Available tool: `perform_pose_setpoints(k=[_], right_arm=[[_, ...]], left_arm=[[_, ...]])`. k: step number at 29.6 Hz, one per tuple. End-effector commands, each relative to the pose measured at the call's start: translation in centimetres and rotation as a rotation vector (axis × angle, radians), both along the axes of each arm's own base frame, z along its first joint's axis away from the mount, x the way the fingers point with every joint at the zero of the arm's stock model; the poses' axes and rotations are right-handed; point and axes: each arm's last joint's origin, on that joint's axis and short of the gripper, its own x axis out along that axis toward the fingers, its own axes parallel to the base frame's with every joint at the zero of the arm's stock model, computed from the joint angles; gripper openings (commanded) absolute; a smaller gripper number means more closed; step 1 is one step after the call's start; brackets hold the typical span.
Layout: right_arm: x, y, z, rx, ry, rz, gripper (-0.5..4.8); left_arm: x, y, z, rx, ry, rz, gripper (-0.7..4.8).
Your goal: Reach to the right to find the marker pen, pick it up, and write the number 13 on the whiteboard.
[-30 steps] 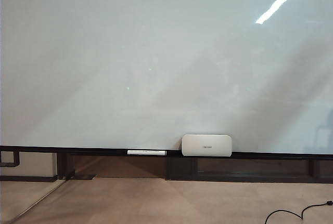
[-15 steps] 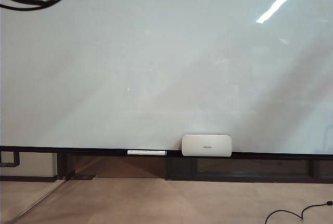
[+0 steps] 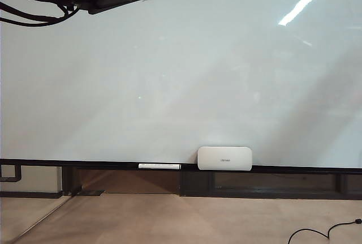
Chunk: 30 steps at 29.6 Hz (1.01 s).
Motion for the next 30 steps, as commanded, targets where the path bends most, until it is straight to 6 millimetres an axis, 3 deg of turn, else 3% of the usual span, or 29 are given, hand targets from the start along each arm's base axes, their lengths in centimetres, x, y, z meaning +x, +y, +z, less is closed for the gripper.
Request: perform_pose_setpoints(k=[1, 4, 5, 6, 17, 30], right_arm=[[-0.1, -0.1, 0.3, -0.025, -0.004, -0.040, 0.64], [-0.1, -0.1, 0.3, -0.008, -0.011, -0.045, 0.62], [-0.1, -0.1, 0.3, 0.017, -0.013, -0.056, 0.46], [-0.1, -0.2, 0.3, 0.057, -0.021, -0.069, -0.14], [0.9, -1.1, -1.0, -0.046, -0.026, -0.065, -0.01], [2.2, -3.3, -3.8, -0.094, -0.128, -0.033, -0.01]], left_arm=[[0.1, -0.1, 0.0, -0.001, -0.010, -0.004, -0.06], [0.3, -0.2, -0.2, 0.003, 0.000, -0.005, -0.06], [0.3, -0.2, -0.2, 0.004, 0.003, -0.005, -0.06], [0.3, -0.2, -0.3, 0.006, 0.005, -0.005, -0.06], [0.5, -0.2, -0.6, 0.025, -0.006, 0.000, -0.06], [1.8, -0.9, -3.2, 0.090, 0.048, -0.001, -0.06]])
